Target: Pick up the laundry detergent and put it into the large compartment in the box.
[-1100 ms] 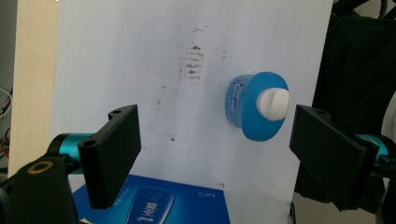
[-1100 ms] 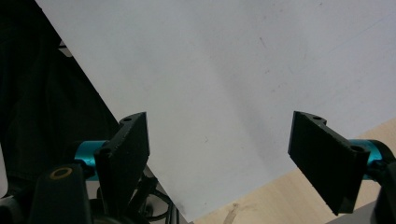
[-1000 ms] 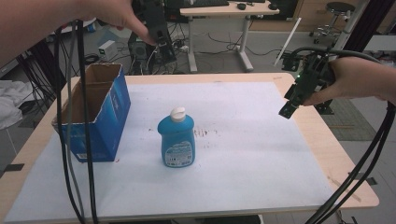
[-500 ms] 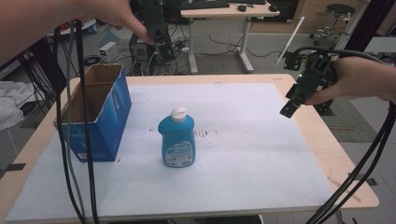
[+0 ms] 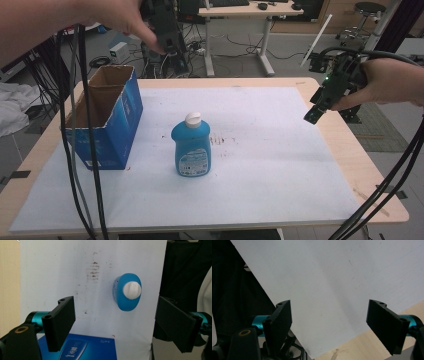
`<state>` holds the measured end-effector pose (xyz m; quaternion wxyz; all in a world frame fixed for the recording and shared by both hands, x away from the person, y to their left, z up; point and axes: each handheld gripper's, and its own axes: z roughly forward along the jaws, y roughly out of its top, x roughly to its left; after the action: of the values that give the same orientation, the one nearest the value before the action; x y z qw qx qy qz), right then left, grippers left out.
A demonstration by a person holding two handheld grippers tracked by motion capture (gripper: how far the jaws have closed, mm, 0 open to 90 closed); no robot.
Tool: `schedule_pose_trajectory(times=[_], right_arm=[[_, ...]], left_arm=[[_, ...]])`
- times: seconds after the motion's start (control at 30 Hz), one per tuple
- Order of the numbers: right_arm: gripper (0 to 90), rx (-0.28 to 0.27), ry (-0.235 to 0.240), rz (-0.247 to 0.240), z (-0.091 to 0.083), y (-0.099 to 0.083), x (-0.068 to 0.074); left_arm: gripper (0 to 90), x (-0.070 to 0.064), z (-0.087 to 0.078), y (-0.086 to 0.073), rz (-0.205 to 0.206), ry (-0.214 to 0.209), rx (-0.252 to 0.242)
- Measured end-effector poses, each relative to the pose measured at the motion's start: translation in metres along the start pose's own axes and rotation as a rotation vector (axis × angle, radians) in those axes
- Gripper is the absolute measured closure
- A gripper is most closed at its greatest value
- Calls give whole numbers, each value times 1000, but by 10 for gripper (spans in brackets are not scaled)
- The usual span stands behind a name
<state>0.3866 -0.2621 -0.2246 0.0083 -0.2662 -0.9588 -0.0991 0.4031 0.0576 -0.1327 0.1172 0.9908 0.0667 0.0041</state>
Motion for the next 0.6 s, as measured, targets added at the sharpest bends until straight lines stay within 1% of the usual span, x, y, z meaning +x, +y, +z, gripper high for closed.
schedule_pose_trajectory(times=[0.1,0.3,0.37,0.5,0.6], right_arm=[[200,-4,2,-1,0,0,0],[200,-4,2,-7,2,0,0],[200,-2,3,-4,3,0,0],[200,0,5,-4,4,0,0],[200,-3,4,-13,5,1,-1]], left_arm=[[167,-5,8,0,6,-6,19],[167,-15,24,-1,3,-15,27],[167,-17,31,-2,-1,-19,29],[167,-21,48,-3,5,-20,54],[167,-24,60,-4,4,-24,60]])
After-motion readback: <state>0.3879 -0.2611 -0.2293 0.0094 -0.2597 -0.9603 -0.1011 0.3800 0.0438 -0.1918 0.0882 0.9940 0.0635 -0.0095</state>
